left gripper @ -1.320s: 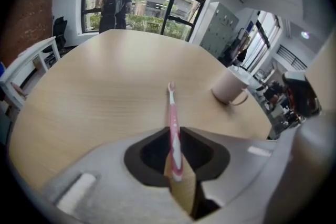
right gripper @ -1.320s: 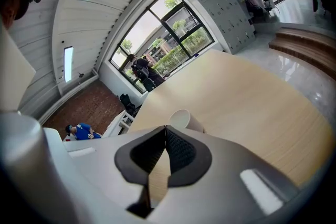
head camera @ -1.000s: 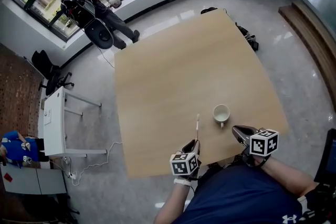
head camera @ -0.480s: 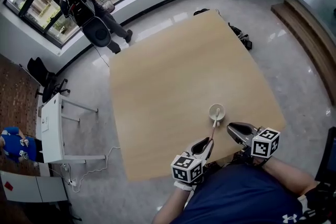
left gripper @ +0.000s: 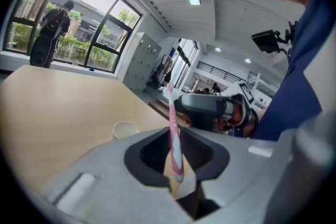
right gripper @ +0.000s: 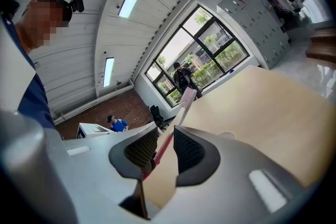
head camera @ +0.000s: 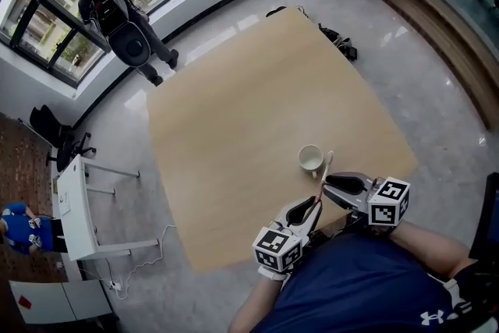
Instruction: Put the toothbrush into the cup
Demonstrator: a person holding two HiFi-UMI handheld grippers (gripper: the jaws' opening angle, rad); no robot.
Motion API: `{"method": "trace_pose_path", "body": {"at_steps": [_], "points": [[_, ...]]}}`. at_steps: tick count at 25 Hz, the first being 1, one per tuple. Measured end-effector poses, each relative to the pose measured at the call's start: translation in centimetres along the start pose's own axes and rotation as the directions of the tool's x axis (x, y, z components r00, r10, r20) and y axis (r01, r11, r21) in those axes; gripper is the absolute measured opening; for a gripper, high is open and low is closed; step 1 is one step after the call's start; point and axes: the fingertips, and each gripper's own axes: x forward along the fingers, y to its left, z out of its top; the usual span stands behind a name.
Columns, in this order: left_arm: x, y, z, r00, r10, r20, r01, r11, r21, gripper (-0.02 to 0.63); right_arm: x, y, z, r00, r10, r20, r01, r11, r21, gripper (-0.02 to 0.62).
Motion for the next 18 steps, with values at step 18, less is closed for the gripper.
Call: {"method": "trace_pose_path", "body": {"at_steps": [18], "points": [[0.7,0.2,-2.0,0.999,-0.009,-0.049,0.01,0.999,0.036,0.063,-0.6,0.8,0.8,0.994,0.09,0.066,-0.096,0.992,0.082,0.011]]}}
